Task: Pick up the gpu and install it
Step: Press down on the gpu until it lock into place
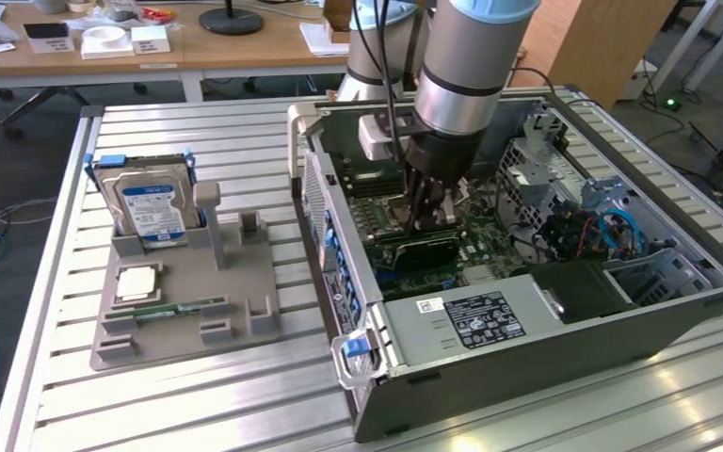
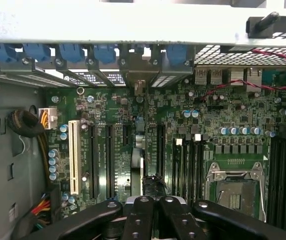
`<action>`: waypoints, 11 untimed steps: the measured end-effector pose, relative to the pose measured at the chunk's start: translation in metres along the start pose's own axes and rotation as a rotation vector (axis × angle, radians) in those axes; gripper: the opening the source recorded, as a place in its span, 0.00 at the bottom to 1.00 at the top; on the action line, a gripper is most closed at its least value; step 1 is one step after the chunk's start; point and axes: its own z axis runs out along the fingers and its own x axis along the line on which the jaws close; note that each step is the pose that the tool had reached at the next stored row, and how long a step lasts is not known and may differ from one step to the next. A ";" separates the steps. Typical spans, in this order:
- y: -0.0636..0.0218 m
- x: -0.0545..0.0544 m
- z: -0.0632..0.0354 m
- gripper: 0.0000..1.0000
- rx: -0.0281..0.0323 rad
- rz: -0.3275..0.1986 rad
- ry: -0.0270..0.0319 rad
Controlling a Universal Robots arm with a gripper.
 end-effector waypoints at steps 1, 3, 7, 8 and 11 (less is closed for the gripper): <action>0.0000 0.000 0.0009 0.11 0.0001 0.000 -0.0001; -0.0001 0.000 0.0015 0.11 -0.0001 0.000 0.0002; -0.0009 0.000 0.0021 0.11 0.0001 0.000 -0.0001; -0.0011 0.001 0.0022 0.11 0.0001 0.000 -0.0002; -0.0011 0.001 0.0025 0.11 0.0000 0.000 0.0000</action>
